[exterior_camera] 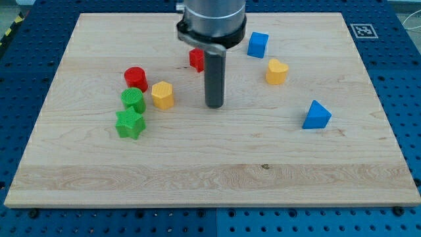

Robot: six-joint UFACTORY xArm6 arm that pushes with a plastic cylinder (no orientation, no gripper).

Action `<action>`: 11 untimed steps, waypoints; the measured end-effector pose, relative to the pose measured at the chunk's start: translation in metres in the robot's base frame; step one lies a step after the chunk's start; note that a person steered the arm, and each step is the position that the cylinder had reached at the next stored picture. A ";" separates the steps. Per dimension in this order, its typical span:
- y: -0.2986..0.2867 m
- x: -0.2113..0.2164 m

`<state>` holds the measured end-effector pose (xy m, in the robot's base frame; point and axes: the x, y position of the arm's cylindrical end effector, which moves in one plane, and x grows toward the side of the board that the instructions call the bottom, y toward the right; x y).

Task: Slide the red star to the center

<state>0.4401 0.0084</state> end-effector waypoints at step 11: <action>-0.038 -0.088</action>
